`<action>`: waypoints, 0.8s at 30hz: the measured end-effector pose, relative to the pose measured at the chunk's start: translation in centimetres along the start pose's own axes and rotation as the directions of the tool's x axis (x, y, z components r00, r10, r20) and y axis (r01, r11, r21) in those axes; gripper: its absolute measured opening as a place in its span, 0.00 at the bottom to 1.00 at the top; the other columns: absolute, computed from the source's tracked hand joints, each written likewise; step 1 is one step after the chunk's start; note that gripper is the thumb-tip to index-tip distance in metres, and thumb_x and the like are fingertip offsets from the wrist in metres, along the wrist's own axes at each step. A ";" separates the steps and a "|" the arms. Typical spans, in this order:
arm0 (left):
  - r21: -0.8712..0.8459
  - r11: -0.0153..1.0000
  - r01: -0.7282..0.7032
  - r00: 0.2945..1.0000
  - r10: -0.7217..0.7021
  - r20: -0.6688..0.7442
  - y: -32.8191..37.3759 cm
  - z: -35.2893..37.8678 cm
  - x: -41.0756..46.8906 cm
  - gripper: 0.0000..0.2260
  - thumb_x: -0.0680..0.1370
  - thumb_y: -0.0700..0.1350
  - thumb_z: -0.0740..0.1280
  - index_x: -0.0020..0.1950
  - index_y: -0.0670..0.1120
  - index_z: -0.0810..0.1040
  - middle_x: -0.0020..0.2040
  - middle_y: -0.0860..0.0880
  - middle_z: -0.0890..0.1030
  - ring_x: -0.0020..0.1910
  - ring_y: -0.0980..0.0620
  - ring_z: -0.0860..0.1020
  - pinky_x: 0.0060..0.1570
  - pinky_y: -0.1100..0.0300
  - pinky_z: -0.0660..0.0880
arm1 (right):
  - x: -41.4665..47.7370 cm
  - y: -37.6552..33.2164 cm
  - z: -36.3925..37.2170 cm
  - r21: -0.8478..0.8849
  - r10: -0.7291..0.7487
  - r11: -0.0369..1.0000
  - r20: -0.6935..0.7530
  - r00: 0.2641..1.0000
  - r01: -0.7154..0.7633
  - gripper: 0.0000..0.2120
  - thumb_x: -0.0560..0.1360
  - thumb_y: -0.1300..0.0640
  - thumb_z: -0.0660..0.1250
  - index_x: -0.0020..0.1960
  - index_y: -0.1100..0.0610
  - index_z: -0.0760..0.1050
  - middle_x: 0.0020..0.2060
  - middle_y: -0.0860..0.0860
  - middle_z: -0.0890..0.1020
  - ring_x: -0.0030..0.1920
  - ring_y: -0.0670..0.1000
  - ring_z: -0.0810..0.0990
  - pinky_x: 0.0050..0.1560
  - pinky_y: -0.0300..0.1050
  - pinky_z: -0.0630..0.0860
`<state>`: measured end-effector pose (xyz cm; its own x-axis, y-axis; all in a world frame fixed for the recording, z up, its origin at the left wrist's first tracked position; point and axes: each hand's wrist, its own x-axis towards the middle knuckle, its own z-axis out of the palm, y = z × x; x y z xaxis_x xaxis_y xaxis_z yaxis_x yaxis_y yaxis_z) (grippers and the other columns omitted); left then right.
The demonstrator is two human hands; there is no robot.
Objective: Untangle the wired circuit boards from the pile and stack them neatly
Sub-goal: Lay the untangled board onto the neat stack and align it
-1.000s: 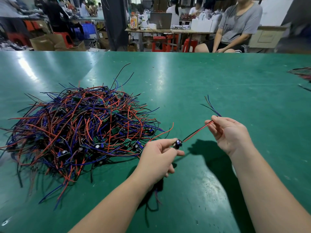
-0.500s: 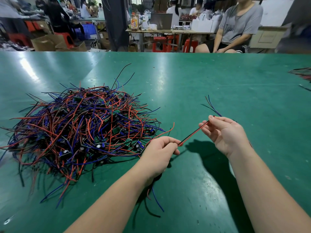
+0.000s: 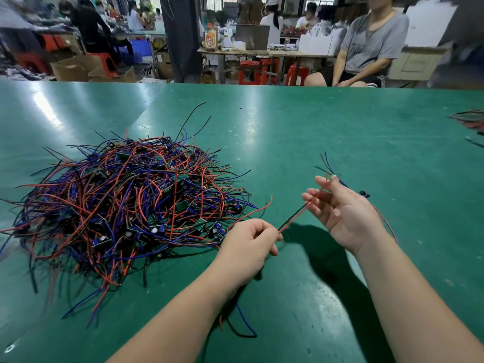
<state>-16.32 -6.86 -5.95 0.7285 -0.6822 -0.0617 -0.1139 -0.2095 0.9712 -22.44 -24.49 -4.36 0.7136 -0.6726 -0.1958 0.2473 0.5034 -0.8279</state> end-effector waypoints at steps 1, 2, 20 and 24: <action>-0.021 1.000 0.009 0.999 -0.010 -0.037 0.0 -0.1 0.1 0.09 0.76 0.41 0.63 0.37 0.47 0.79 0.26 0.55 0.78 0.20 0.59 0.63 0.18 0.70 0.61 | -0.2 0.2 0.4 -0.014 0.045 0.999 0.019 0.999 -0.045 0.15 0.82 0.52 0.55 0.48 0.60 0.75 0.32 0.57 0.82 0.31 0.51 0.83 0.30 0.37 0.79; -0.048 0.999 0.015 0.997 -0.018 -0.074 -0.1 -0.3 0.3 0.09 0.76 0.41 0.63 0.36 0.46 0.79 0.27 0.54 0.78 0.19 0.58 0.62 0.18 0.70 0.60 | -0.6 0.4 0.8 -0.045 0.091 0.995 0.037 0.995 -0.089 0.16 0.82 0.52 0.53 0.50 0.61 0.75 0.34 0.58 0.81 0.31 0.51 0.83 0.30 0.38 0.79; 0.069 0.988 -0.138 0.983 0.145 -0.112 0.2 -0.7 0.5 0.09 0.68 0.49 0.63 0.31 0.48 0.78 0.24 0.56 0.78 0.20 0.62 0.66 0.23 0.70 0.62 | -2.6 3.3 2.2 -0.284 0.107 0.958 0.232 0.967 -0.038 0.03 0.60 0.61 0.72 0.34 0.57 0.84 0.30 0.54 0.83 0.30 0.46 0.81 0.26 0.32 0.72; 0.095 0.987 -0.129 0.988 0.136 -0.069 -0.2 -0.2 0.3 0.09 0.66 0.50 0.62 0.35 0.48 0.79 0.28 0.54 0.80 0.23 0.58 0.70 0.23 0.68 0.65 | -1.4 1.6 1.4 -0.189 0.037 0.982 0.061 0.997 -0.025 0.02 0.63 0.64 0.71 0.36 0.60 0.79 0.28 0.54 0.82 0.29 0.48 0.83 0.21 0.31 0.69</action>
<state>-15.89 -6.89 -6.12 0.7511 -0.6544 0.0872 -0.2707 -0.1849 0.9447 -22.11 -21.96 -4.64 0.7607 -0.6194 -0.1941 0.1011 0.4085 -0.9071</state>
